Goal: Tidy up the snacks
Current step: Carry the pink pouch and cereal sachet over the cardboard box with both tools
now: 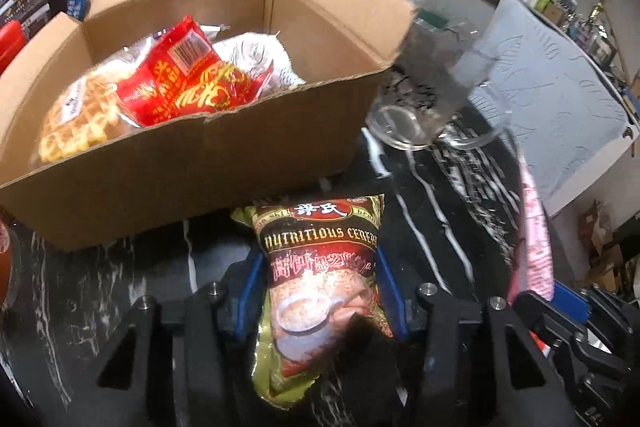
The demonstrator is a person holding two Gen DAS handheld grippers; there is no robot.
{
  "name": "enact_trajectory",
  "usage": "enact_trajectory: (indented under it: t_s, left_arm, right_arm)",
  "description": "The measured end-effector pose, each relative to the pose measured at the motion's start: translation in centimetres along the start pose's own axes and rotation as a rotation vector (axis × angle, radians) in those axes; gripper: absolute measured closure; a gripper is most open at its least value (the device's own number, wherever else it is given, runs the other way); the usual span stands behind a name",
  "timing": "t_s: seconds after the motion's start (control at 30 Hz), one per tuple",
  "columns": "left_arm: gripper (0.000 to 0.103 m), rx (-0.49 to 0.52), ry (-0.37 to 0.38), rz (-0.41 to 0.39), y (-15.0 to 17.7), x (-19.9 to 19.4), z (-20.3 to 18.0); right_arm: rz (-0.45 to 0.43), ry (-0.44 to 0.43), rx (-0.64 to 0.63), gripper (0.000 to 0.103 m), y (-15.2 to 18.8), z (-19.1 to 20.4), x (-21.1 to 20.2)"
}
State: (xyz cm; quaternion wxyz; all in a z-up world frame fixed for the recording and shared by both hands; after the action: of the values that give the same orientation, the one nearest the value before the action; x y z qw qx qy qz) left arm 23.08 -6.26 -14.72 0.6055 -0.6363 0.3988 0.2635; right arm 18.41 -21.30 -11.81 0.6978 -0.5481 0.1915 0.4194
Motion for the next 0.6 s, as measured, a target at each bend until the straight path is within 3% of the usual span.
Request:
enact_trajectory:
  t_s: [0.3, 0.6]
  left_arm:
    - [0.052, 0.011, 0.010, -0.074, 1.9, -5.9, -1.1]
    - [0.052, -0.007, -0.029, -0.176, 3.5, -12.4, 0.6]
  right_arm:
    - [-0.022, -0.043, -0.014, 0.077, 1.6, 2.2, -2.3]
    - [-0.061, -0.110, -0.060, 0.077, 2.8, 5.9, -4.9]
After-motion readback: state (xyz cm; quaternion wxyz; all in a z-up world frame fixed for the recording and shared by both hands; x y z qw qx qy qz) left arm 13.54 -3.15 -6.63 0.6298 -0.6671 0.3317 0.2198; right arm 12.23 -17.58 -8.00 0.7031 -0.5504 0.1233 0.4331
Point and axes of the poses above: each gripper's, at about its wrist camera, not at the fingertips, and x roughly the way its jaws point, z to its left, y to its underside, the point moved 7 cm from there along x, roughly the way its jaws point, and after that the axes turned 7 degrees about x, right-handed, at the moved point
